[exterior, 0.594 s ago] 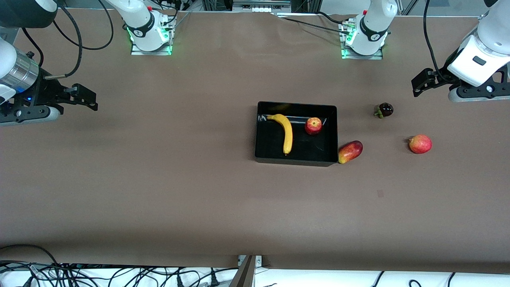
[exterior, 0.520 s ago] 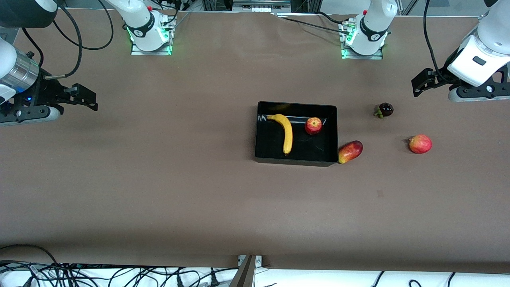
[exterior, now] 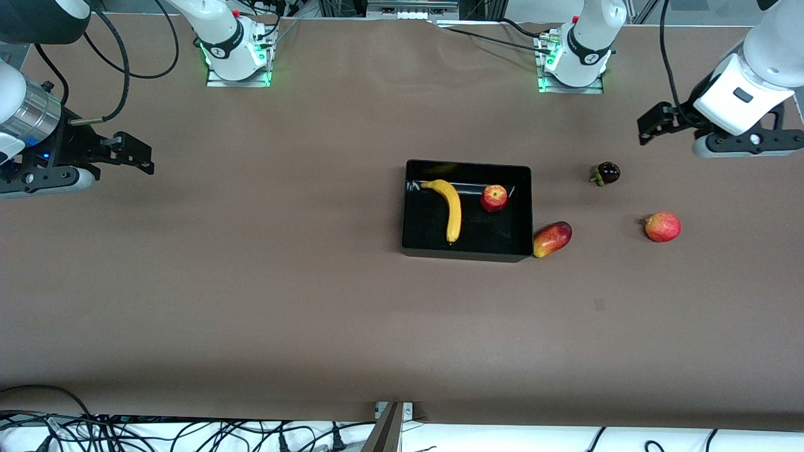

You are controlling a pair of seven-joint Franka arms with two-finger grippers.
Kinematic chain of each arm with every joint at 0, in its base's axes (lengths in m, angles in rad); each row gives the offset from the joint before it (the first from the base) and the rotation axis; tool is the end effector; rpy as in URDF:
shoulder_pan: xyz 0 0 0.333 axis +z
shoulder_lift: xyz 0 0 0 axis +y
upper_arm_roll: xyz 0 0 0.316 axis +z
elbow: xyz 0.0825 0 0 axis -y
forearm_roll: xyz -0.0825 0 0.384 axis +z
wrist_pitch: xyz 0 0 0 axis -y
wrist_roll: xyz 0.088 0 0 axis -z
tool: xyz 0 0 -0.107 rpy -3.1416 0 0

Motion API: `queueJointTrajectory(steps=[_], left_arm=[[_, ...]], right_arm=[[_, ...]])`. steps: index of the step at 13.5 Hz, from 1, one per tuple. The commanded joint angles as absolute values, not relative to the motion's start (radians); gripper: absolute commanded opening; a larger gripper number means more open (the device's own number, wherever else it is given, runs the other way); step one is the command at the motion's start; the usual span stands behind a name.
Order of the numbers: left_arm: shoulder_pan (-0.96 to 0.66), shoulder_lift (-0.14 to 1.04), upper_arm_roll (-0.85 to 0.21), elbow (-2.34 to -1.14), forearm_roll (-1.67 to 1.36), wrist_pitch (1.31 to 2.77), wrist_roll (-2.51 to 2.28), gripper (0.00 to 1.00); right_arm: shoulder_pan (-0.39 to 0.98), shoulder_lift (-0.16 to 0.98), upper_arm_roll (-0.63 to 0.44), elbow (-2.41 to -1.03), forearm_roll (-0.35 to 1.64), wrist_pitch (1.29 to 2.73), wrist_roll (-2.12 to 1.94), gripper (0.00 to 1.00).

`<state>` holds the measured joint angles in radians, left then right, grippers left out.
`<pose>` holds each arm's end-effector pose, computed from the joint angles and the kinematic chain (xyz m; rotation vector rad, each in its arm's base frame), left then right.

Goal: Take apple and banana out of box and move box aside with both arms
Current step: 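Reach the left gripper into the black box and grasp the red apple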

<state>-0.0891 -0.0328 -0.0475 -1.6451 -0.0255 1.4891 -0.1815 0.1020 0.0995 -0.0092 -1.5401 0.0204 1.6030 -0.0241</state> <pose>0.5280 -0.0759 0.6010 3.1305 0.0697 -0.1967 0.5835 0.0567 0.5850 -3.1176 -0.1809 0.0582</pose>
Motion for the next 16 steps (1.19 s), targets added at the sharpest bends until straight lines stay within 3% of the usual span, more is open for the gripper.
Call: queueJointTrajectory(steps=[1,4,10,16], left_arm=[[-0.097,0.055,-0.044,-1.578,-0.063,1.421,-0.172,1.00],[-0.110,0.164,-0.055,-1.579,-0.063,1.443,-0.187,1.00],[-0.270,0.336,-0.077,-1.634,-0.061,1.706,-0.396,1.00],[-0.422,0.311,-0.078,-2.012,-0.049,2.135,-0.500,1.00]], right_arm=[[0.097,0.100,-0.006,-1.532,0.015,1.605,-0.020,1.00],[0.097,0.100,-0.006,-1.532,0.015,1.605,-0.020,1.00],[0.095,0.100,-0.006,-1.532,0.015,1.605,-0.020,1.00],[0.095,0.100,-0.006,-1.532,0.015,1.605,-0.020,1.00]])
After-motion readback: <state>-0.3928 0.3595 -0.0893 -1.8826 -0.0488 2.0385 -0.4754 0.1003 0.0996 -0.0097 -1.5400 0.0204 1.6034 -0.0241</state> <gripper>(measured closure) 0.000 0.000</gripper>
